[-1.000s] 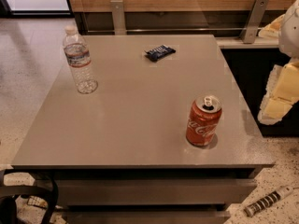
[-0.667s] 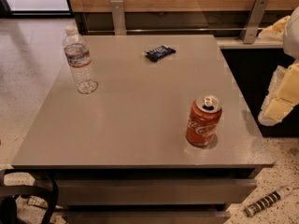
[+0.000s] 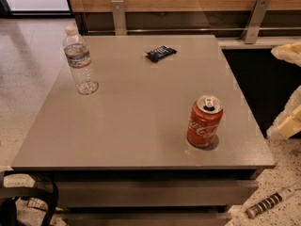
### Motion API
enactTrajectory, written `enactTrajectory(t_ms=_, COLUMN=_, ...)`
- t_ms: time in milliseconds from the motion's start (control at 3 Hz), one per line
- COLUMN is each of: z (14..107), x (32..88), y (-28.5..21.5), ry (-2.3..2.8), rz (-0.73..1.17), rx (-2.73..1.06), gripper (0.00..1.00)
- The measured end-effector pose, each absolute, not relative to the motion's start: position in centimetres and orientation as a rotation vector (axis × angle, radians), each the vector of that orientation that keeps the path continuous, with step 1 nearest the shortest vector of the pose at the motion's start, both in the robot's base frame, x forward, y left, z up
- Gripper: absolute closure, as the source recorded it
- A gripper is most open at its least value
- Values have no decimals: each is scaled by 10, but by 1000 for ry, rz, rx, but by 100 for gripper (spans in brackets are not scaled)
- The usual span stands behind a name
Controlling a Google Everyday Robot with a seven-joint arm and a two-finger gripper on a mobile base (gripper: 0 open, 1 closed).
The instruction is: Move coke can near rxbar blueberry
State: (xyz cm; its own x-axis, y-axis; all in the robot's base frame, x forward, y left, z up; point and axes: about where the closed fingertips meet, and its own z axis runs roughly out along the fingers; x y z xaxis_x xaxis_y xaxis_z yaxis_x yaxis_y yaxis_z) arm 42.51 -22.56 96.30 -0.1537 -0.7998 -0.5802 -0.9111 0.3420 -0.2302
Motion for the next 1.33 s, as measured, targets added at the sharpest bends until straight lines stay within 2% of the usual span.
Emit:
enactTrajectory(t_ms=333, z=941, x=424, y=-210, ry=1820, rz=376, rx=-1381, gripper=0)
enactTrajectory(t_ms=1333, z=898, x=434, y=-168, ry=1588, rz=638, rx=-1227, gripper=0)
